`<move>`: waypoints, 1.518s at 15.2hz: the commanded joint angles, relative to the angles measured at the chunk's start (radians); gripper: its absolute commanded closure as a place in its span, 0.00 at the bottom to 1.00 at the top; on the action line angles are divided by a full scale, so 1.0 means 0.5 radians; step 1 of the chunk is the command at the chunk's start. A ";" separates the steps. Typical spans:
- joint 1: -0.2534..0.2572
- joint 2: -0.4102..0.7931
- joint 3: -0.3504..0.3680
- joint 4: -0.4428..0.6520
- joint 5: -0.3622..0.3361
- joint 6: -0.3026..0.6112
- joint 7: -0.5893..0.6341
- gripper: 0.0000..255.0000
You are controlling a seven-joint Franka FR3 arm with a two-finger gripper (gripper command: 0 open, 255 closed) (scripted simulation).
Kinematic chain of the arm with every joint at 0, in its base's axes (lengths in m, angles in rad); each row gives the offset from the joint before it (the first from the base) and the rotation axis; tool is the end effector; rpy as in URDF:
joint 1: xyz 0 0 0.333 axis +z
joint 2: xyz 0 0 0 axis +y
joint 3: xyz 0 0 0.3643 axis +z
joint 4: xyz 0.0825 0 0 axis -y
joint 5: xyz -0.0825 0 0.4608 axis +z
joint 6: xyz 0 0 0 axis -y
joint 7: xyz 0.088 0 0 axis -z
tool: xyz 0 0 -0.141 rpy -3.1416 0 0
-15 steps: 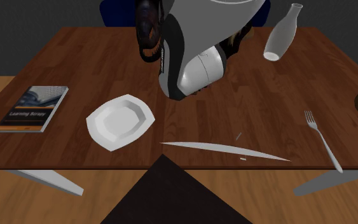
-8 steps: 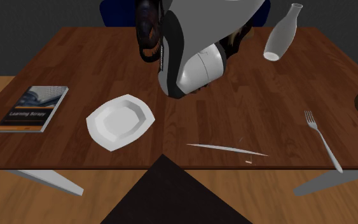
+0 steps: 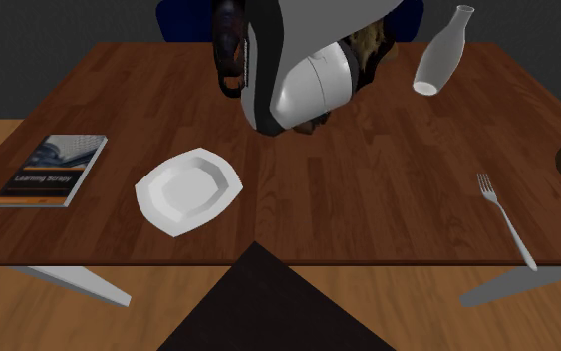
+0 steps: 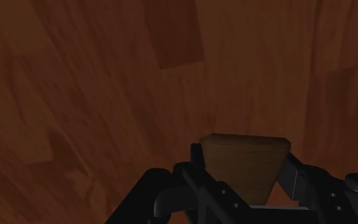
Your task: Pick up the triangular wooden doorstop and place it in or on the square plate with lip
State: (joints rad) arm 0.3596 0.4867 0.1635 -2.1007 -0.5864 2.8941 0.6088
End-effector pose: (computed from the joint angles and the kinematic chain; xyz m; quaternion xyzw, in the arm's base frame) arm 0.5720 0.3629 0.1621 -0.9616 -0.2100 -0.1758 0.0182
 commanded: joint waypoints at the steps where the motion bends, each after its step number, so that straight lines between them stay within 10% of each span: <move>1: -0.033 -0.052 0.041 -0.016 0.037 -0.038 -0.038 1.00; 7: -0.115 -0.183 0.148 -0.038 0.153 -0.151 -0.147 1.00; 23: 0.591 -0.598 0.025 -0.672 -0.403 -0.078 1.037 1.00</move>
State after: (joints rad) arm 0.6275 0.1946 0.1778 -2.4229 -0.7594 2.8570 1.0720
